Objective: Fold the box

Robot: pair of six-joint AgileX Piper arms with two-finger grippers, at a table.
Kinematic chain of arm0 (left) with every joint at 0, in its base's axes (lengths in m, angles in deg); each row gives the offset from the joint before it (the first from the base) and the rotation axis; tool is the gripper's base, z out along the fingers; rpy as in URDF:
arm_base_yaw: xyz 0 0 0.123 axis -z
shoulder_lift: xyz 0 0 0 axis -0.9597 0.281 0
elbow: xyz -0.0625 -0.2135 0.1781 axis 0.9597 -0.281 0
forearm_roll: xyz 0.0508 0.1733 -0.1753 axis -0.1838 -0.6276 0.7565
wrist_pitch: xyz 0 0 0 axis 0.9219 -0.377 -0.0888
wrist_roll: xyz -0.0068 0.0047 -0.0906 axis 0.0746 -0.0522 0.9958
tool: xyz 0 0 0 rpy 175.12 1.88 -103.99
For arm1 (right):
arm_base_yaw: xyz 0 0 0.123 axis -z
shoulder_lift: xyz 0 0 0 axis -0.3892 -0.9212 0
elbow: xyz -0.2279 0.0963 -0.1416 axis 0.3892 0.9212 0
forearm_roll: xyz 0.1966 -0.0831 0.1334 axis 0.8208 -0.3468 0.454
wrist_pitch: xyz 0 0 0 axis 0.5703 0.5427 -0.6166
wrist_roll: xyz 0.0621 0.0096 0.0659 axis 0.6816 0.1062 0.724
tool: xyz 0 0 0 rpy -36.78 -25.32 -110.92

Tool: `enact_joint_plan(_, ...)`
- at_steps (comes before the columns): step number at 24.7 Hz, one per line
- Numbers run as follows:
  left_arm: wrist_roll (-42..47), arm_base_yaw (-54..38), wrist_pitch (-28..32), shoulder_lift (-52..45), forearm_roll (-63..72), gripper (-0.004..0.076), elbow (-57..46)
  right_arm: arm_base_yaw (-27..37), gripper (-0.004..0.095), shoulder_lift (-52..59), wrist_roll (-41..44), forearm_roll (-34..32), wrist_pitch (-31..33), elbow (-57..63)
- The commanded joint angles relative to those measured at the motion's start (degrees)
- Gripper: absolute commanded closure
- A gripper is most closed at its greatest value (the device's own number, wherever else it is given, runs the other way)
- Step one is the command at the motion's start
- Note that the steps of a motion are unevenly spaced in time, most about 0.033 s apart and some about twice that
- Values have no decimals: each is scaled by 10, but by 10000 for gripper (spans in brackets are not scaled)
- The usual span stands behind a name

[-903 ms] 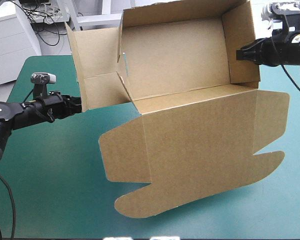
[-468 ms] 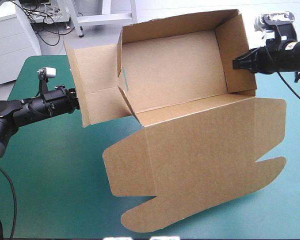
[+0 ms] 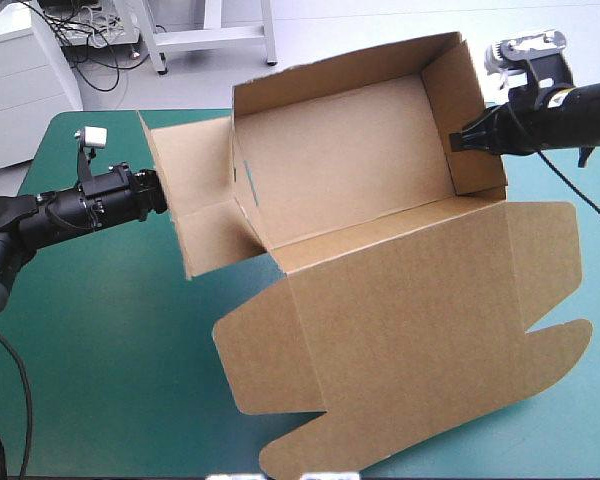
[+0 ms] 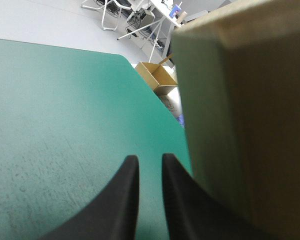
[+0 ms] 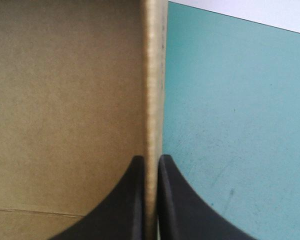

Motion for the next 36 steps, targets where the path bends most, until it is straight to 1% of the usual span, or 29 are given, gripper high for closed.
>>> enact_joint_plan(1,10,-1,-63,-17,43,354,29,-33,925,25,31,-36,-51,-14)
enact_joint_plan(3,15,-1,-63,-17,40,201,33,-44,925,25,41,-42,-63,-14)
enact_joint_plan(5,17,0,-63,-17,31,111,33,-48,925,25,47,-40,-75,-14)
enact_joint_plan(6,18,3,-63,-17,22,95,33,-50,925,25,52,-40,-79,-14)
enact_joint_plan(10,18,25,-63,-17,8,93,33,-50,925,25,55,-44,-88,-14)
enact_joint_plan(18,12,76,-63,-17,35,93,48,-50,925,25,61,-50,-93,-14)
enact_joint_plan(22,12,86,-63,-17,59,92,72,-51,925,25,64,-53,-98,-14)
enact_joint_plan(26,12,86,-63,-17,72,93,73,-51,925,25,71,-51,-108,-14)
enact_joint_plan(31,-1,109,-63,-17,82,93,75,-51,925,25,82,-50,-117,-14)
enact_joint_plan(32,-1,113,-55,-17,73,93,79,-51,925,25,82,-50,-117,-14)
enact_joint_plan(36,34,135,28,-17,21,93,122,-51,925,25,90,-53,-124,-14)
